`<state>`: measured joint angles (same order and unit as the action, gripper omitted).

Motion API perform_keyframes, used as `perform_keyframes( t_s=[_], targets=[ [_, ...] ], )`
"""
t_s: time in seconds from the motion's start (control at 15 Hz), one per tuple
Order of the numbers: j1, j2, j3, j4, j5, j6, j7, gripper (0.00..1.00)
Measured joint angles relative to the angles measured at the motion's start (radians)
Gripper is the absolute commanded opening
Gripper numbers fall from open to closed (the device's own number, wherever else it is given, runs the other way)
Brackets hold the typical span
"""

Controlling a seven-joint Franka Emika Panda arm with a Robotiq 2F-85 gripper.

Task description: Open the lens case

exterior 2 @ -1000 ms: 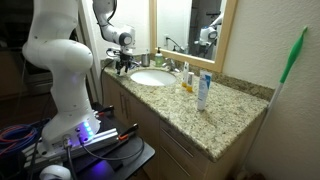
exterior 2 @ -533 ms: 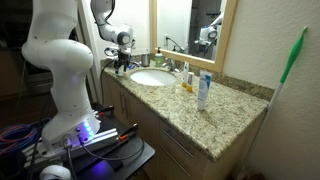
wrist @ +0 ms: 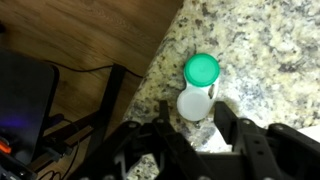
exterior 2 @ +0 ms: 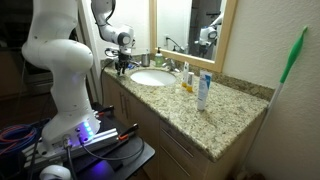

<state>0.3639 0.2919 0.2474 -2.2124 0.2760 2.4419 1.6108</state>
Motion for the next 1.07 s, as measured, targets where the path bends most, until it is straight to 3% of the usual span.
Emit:
perform_keyframes(
  t_s=[0.4, 0.47, 0.8, 0.87, 0.93, 1.07],
  targets=[
    [0.000, -0.010, 0.000, 0.001, -0.014, 0.000, 0.004, 0.08],
    [0.000, -0.010, -0.001, 0.001, -0.018, 0.000, 0.008, 0.01],
    [0.000, -0.015, -0.008, 0.001, -0.040, 0.004, 0.052, 0.00],
    [0.000, -0.019, -0.013, 0.001, -0.042, 0.008, 0.064, 0.17],
    [-0.001, -0.025, -0.018, 0.001, -0.042, 0.012, 0.072, 0.27],
    [-0.001, -0.038, -0.025, 0.001, -0.049, 0.023, 0.081, 0.39]
  ],
)
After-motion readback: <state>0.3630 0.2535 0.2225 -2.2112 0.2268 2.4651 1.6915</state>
